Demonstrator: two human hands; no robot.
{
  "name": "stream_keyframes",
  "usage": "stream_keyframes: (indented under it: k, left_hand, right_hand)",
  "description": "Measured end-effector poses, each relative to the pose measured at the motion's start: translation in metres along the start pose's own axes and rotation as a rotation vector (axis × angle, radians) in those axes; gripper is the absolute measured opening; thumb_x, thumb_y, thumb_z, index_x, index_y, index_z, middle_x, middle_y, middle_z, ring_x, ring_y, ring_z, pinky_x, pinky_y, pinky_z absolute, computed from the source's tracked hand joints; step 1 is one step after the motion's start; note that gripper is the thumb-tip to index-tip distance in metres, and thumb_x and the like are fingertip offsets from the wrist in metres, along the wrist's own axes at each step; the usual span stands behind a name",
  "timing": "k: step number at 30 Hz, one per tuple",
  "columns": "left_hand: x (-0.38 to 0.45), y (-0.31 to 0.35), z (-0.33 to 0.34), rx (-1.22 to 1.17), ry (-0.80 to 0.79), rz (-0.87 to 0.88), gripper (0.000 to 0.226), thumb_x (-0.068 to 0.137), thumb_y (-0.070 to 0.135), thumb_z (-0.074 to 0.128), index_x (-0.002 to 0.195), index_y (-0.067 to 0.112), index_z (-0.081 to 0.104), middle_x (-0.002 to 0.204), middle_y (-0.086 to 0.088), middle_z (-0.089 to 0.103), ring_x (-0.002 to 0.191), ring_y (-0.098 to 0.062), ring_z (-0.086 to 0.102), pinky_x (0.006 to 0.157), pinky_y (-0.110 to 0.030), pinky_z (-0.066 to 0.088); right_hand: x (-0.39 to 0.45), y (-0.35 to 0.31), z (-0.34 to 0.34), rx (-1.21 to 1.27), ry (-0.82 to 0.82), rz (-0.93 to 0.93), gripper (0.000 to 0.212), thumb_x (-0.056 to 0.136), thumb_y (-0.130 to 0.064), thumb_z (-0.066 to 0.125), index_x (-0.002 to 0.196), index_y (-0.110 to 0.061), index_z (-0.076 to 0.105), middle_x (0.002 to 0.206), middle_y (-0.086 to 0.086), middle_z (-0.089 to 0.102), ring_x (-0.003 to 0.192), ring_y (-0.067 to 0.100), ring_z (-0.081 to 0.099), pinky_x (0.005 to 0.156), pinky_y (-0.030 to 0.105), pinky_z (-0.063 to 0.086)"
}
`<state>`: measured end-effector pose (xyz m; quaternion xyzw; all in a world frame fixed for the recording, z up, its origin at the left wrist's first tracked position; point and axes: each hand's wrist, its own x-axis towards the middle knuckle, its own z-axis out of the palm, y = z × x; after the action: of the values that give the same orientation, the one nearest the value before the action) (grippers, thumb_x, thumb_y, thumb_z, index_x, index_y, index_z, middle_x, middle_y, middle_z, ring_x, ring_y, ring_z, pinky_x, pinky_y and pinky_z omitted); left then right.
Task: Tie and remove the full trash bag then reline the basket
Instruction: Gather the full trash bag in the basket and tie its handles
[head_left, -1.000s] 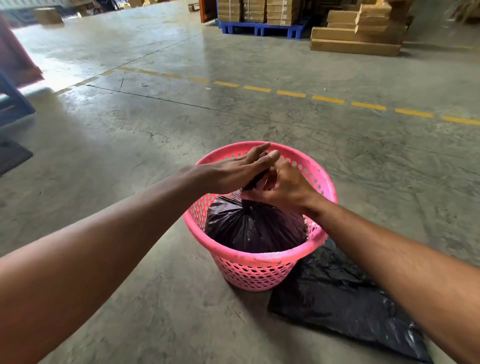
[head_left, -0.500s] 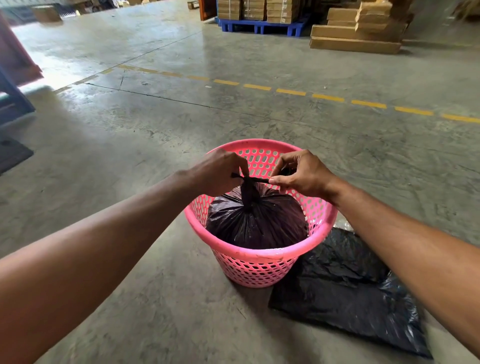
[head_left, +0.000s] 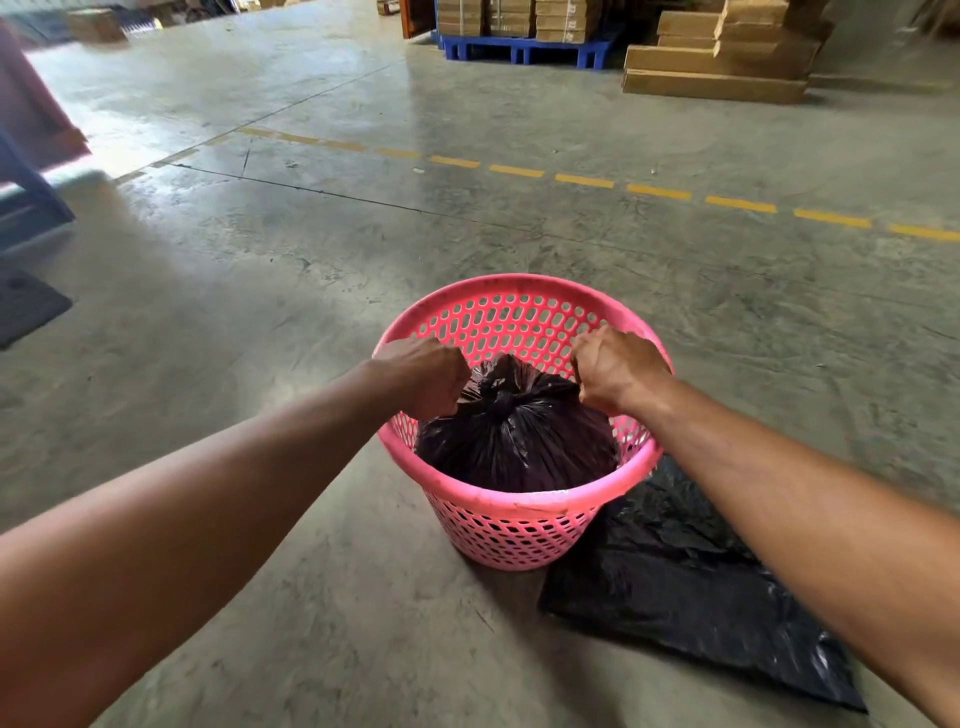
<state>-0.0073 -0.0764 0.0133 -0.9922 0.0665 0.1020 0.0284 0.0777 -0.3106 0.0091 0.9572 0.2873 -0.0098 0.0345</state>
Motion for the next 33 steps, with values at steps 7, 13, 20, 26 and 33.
stream_keyframes:
  k: [7, 13, 20, 26, 33]
  left_hand:
    - [-0.007, 0.009, -0.028, -0.357, 0.324, 0.097, 0.018, 0.085, 0.04, 0.055, 0.083, 0.028, 0.068, 0.078, 0.015, 0.067, 0.071, -0.005, 0.061, 0.075, -0.035, 0.055]
    - [-0.048, 0.102, -0.048, -0.302, 0.104, 0.308, 0.06, 0.075, 0.083, 0.052, 0.106, 0.033, 0.062, 0.085, 0.01, 0.068, 0.077, -0.014, 0.066, 0.064, -0.033, 0.05]
    - [-0.054, 0.159, -0.008, -0.042, 0.131, 0.315, 0.045, 0.086, 0.053, 0.06, 0.115, 0.02, 0.048, 0.109, -0.005, 0.068, 0.094, -0.037, 0.068, 0.063, -0.035, 0.038]
    - [-0.057, 0.165, -0.004, -0.104, 0.116, 0.229, 0.036, 0.081, 0.028, 0.064, 0.109, 0.021, 0.044, 0.101, -0.006, 0.068, 0.087, -0.039, 0.068, 0.06, -0.037, 0.042]
    - [-0.061, 0.168, -0.008, -0.1, 0.07, 0.175, 0.038, 0.08, 0.01, 0.06, 0.114, 0.017, 0.046, 0.068, -0.004, 0.044, 0.081, -0.044, 0.066, 0.058, -0.037, 0.036]
  right_hand:
    - [-0.011, 0.049, -0.033, 0.479, 0.378, -0.007, 0.034, 0.084, -0.04, 0.066, 0.112, -0.022, 0.071, 0.104, 0.009, 0.061, 0.091, 0.023, 0.06, 0.084, 0.035, 0.051]
    - [-0.061, 0.119, -0.022, 0.34, 0.141, 0.109, 0.025, 0.085, -0.027, 0.067, 0.11, -0.022, 0.067, 0.103, 0.004, 0.06, 0.09, 0.026, 0.064, 0.088, 0.037, 0.052]
    - [-0.118, 0.095, 0.105, 0.284, -0.313, 0.168, 0.067, 0.08, -0.049, 0.068, 0.138, -0.021, 0.05, 0.13, 0.011, 0.056, 0.12, 0.034, 0.059, 0.099, 0.037, 0.048]
    - [-0.13, 0.077, 0.203, 0.251, -0.584, 0.171, 0.117, 0.052, -0.075, 0.055, 0.157, -0.039, 0.017, 0.16, 0.011, 0.024, 0.142, 0.04, 0.037, 0.115, 0.046, 0.038]
    - [-0.146, 0.064, 0.232, 0.233, -0.579, 0.166, 0.107, 0.069, -0.065, 0.065, 0.157, -0.047, 0.007, 0.168, 0.007, 0.007, 0.146, 0.04, 0.024, 0.115, 0.048, 0.039]
